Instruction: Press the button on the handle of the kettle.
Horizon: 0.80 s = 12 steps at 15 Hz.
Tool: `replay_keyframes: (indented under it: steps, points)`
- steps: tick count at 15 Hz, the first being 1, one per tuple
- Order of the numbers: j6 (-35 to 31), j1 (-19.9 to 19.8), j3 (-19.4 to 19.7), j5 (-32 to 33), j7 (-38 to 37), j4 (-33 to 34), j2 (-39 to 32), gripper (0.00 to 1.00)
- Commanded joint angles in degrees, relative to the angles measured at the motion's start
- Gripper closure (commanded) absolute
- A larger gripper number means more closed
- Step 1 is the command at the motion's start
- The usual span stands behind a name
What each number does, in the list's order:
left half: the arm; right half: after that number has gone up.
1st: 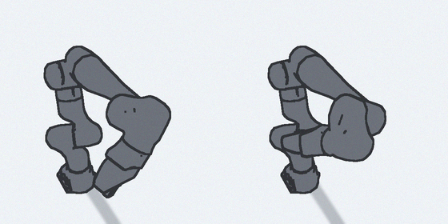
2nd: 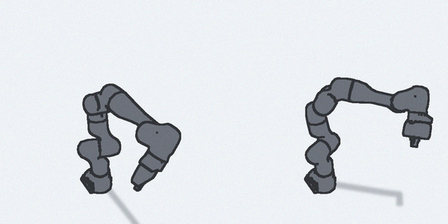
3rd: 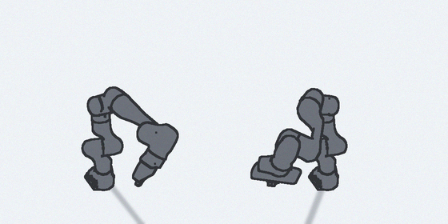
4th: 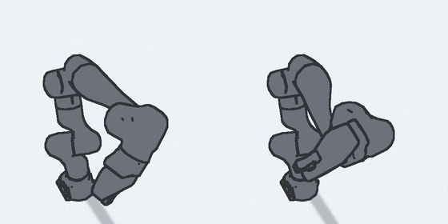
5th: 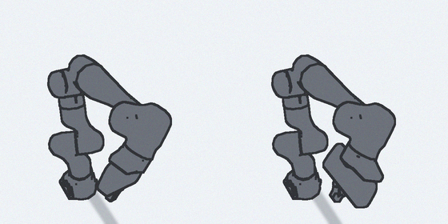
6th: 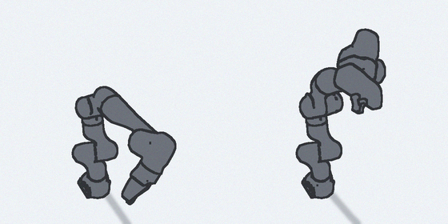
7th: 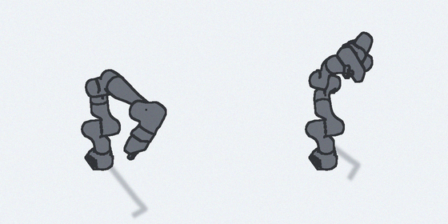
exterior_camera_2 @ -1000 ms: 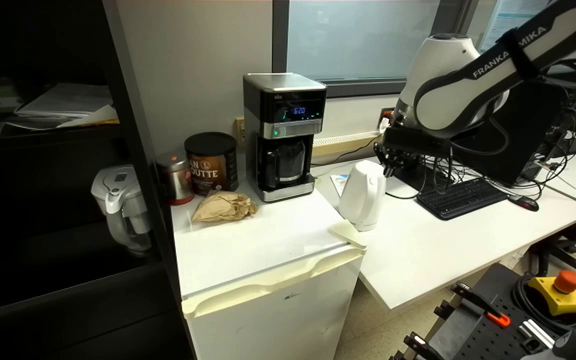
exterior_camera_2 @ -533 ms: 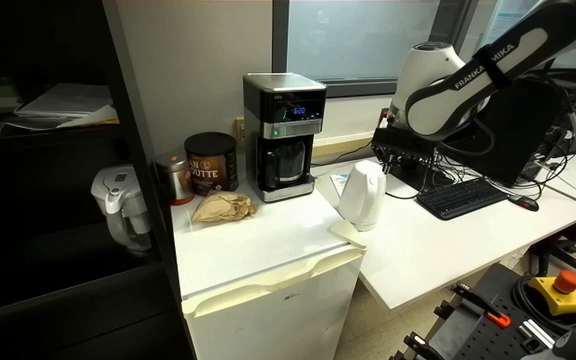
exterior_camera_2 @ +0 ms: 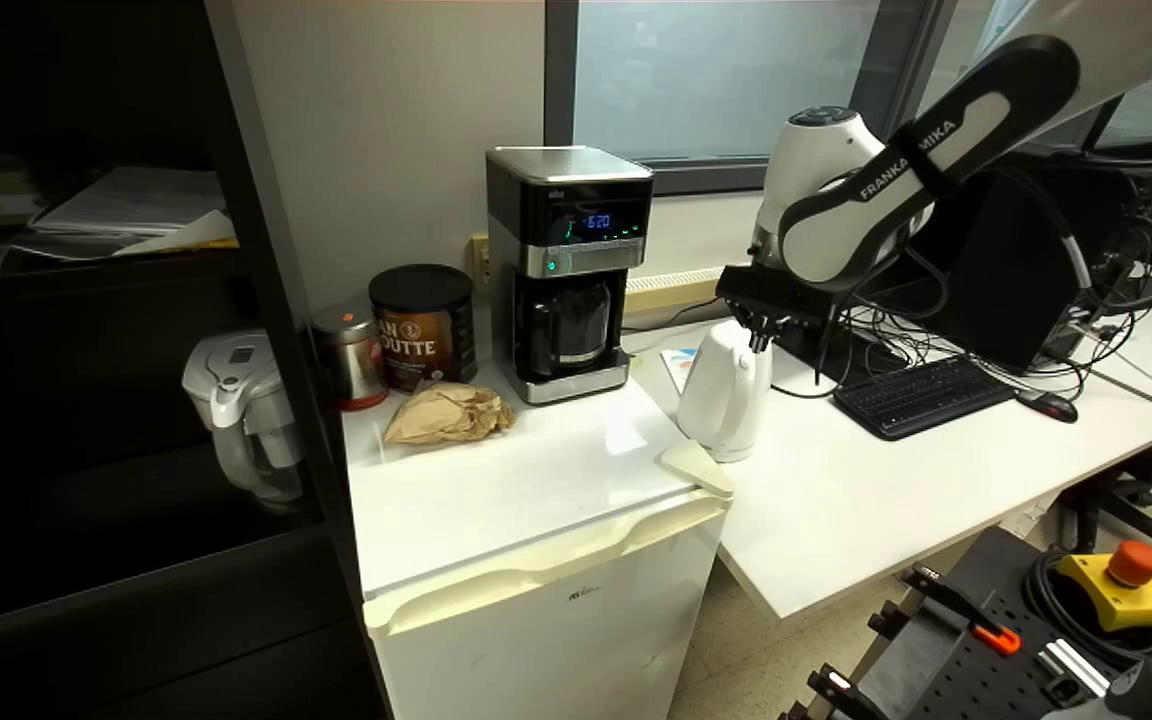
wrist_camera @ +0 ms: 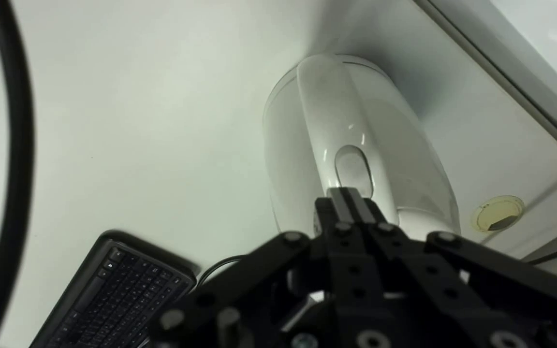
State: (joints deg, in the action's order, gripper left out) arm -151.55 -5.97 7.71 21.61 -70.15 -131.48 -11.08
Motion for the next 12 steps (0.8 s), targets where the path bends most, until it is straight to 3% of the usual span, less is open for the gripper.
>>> replay_keyframes:
  steps: [1, 12]
  points:
    - [-0.7, 3.3, 2.9, 1.1, -3.2, 3.4, -3.8, 0.99]
    - [-1.2, 5.7, 5.6, -0.8, -3.1, 5.3, -7.1, 0.99]
